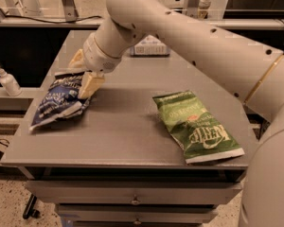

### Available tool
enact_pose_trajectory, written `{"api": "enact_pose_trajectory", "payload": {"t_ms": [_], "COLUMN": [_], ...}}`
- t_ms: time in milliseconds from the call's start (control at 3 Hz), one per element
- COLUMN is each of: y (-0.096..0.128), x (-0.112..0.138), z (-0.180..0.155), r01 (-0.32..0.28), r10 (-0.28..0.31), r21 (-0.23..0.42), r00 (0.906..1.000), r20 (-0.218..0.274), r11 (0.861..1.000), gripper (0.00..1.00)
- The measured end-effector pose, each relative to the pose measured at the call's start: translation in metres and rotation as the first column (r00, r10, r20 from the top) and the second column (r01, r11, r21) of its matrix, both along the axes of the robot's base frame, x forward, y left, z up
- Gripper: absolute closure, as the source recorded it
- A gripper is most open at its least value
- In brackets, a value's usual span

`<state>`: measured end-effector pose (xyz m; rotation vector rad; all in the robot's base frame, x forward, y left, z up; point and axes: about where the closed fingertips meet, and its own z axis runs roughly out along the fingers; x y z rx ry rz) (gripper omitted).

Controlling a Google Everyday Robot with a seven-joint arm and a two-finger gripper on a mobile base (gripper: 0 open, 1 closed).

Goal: Move blue chip bag near green jalapeno chip bag

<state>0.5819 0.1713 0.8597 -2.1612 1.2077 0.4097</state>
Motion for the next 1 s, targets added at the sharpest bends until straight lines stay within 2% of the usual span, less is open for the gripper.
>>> {"api": "enact_pose_trajectory", "payload": {"t_ms": [667,1000], "y": [-0.002,-0.007], "x": [0.003,0.006], "z": [0.004,0.012], "r01": [0.006,0.017], "r10": [-0.006,-0.017], "r21": [-0.001,-0.004], "r00": [1.0,0.9996], "r20": [0.007,0.022], "r11": [1.0,1.0], "gripper": [0.87,1.0]}}
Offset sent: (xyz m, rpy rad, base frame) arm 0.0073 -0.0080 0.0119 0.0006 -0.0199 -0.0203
